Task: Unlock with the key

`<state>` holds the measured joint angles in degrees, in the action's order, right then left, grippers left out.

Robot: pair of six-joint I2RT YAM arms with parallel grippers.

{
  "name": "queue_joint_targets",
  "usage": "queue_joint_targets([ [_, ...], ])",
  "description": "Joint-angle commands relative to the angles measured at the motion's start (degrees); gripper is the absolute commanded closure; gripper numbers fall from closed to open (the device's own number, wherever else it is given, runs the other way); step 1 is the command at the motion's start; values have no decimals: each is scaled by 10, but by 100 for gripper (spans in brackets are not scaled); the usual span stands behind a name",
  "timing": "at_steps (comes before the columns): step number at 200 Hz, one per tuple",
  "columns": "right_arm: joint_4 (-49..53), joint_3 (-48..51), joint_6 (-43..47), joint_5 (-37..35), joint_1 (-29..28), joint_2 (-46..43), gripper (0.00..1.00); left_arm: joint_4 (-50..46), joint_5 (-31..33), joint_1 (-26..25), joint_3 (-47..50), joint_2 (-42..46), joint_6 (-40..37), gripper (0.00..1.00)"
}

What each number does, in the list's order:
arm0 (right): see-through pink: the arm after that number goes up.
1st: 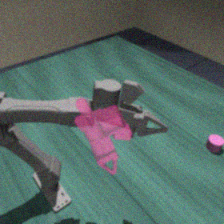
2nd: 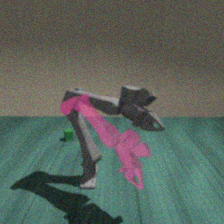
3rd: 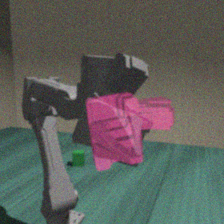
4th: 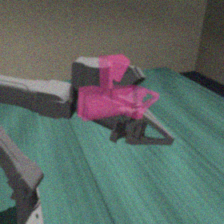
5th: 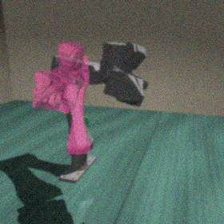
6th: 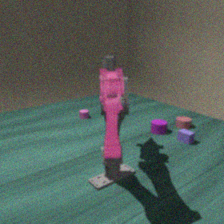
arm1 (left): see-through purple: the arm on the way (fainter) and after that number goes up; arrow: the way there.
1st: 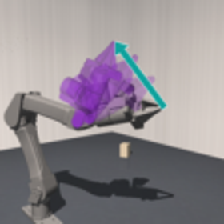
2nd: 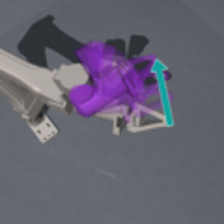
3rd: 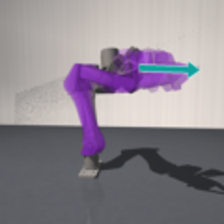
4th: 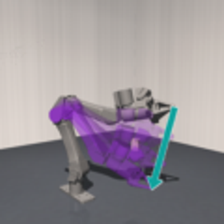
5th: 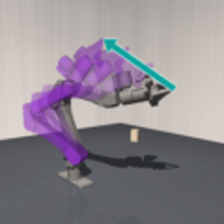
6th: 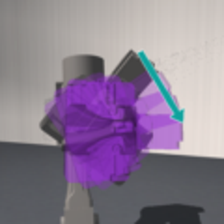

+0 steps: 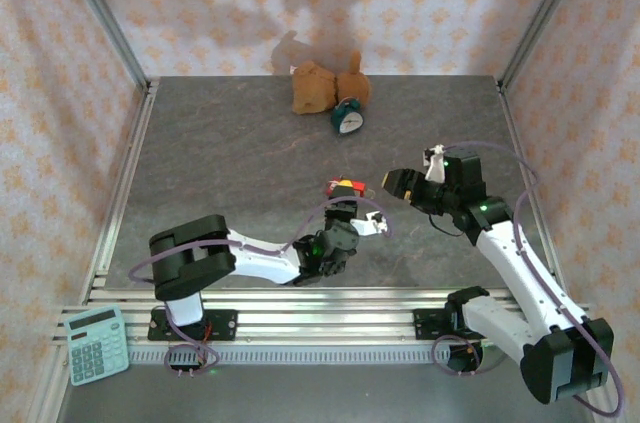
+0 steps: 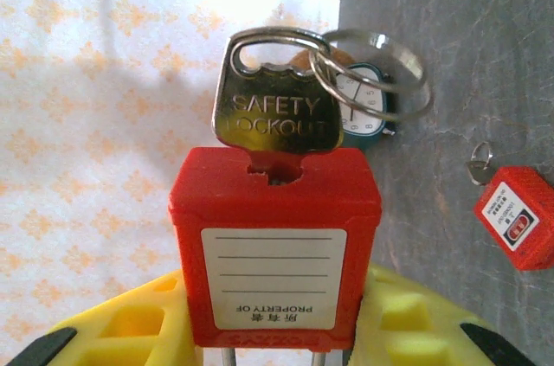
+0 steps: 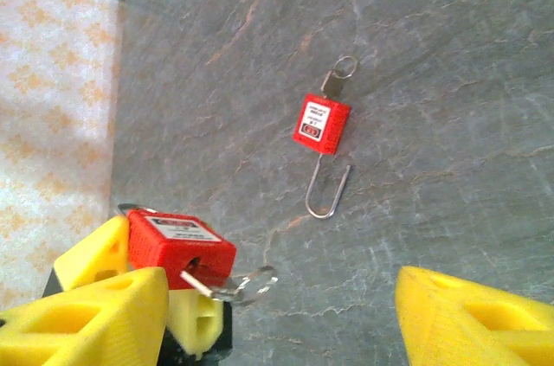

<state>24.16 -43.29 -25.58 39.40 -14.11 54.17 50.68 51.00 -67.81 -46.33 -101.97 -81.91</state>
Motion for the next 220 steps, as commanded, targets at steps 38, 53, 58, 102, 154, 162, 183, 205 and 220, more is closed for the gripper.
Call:
queue_joint_targets([
  [38,21,-13,49,36,-41,28,33,216,40,-11,8,-58,-128,68],
  [53,28,-12,53,31,-47,30,33,213,42,-11,10,-59,-128,68],
  [58,30,-12,55,27,-48,30,33,214,41,-12,11,-57,-127,68],
  [102,51,-27,63,-23,-54,54,34,205,41,-16,15,-45,-123,69],
  [154,52,-56,60,-52,-54,84,34,243,49,-29,20,-63,-146,69],
  [162,54,-57,60,-54,-54,88,35,243,51,-30,19,-63,-145,69],
  [183,57,-56,61,-62,-53,95,35,255,53,-33,20,-65,-151,69],
  [205,59,-54,62,-61,-54,98,35,268,55,-34,21,-67,-157,69],
  [220,58,-55,60,-60,-54,92,35,269,55,-34,23,-67,-158,69],
])
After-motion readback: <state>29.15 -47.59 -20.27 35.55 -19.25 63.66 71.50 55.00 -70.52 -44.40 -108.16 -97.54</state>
